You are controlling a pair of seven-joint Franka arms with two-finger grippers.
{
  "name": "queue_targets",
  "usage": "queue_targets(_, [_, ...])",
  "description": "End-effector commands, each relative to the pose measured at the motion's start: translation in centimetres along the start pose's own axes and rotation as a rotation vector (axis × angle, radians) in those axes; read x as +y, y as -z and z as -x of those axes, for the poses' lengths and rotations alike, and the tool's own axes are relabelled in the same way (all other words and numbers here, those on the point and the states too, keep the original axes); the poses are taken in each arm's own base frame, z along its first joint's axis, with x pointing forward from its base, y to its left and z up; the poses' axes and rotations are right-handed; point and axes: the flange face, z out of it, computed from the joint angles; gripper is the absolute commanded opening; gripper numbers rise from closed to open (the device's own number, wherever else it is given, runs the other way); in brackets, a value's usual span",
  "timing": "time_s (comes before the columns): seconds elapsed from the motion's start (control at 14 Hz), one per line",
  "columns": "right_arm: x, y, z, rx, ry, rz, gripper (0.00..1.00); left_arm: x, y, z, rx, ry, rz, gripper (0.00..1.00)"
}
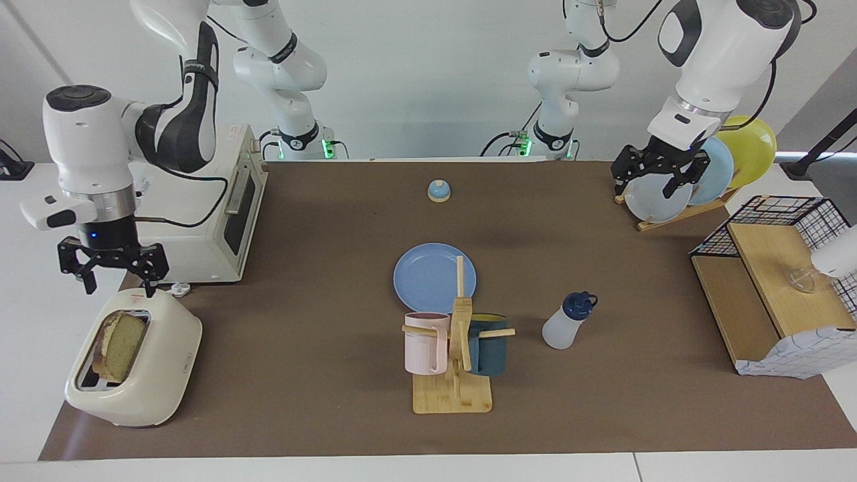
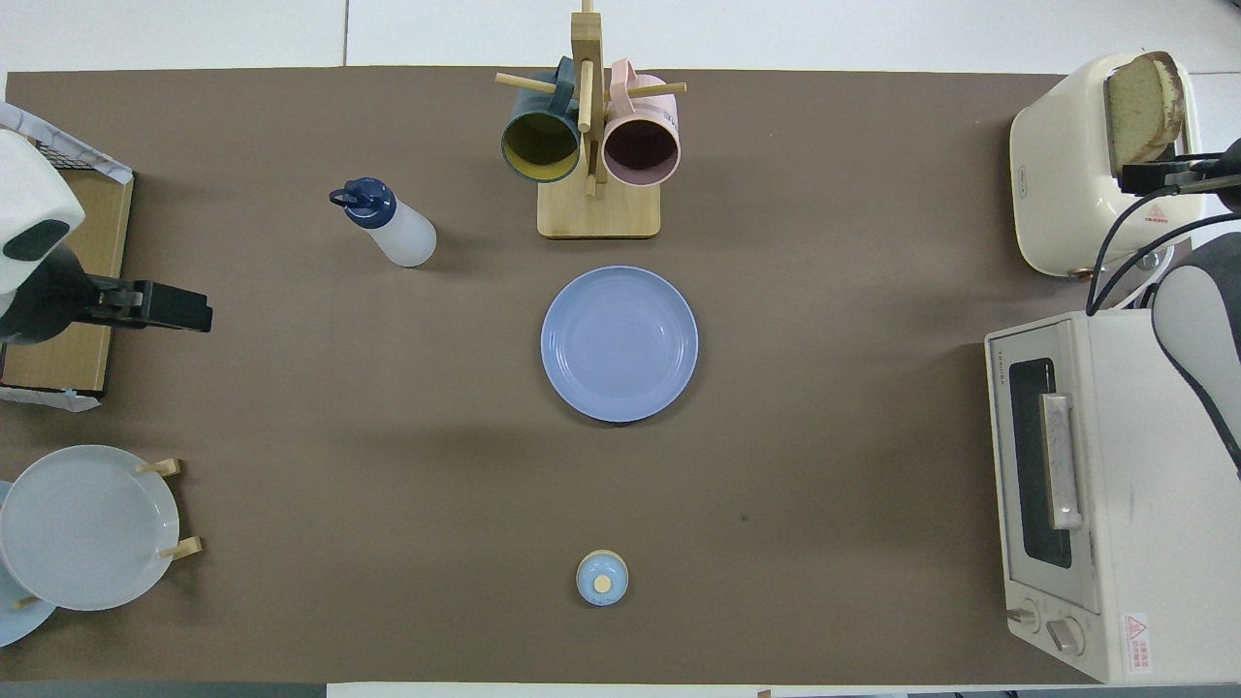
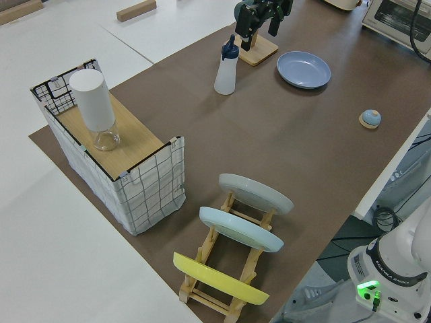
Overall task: Put bread on plate and add seasoning
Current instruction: 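Reach the left gripper toward the blue-capped bottle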
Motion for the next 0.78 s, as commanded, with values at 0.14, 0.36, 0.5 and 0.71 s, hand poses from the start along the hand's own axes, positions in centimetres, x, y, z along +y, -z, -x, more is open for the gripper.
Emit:
queue_targets(0.14, [-0.6,-2.4,-1.1,0.062,0.016,0.007,0.91,2.9,-3.5,4.0,0.172,0.045,0.021,1.0])
queue_targets(0.36, [-1.2,-2.0,-1.8,0.082,0.007,0.002,0.87,5.2,-5.2,5.0,0.231,0.045,0.036,1.0])
queue_targets(0.5, [-0.9,-1.4,-2.3,0.097,0.007,0.009,0.87,7.1,-7.4,5.8,0.281,0.024,0.041,1.0])
queue_targets(0.71, [-0.7,-1.3,-2.8,0.112,0.009,0.015,0.86,8.1,-10.7,6.9,0.364,0.05,0.058,1.0])
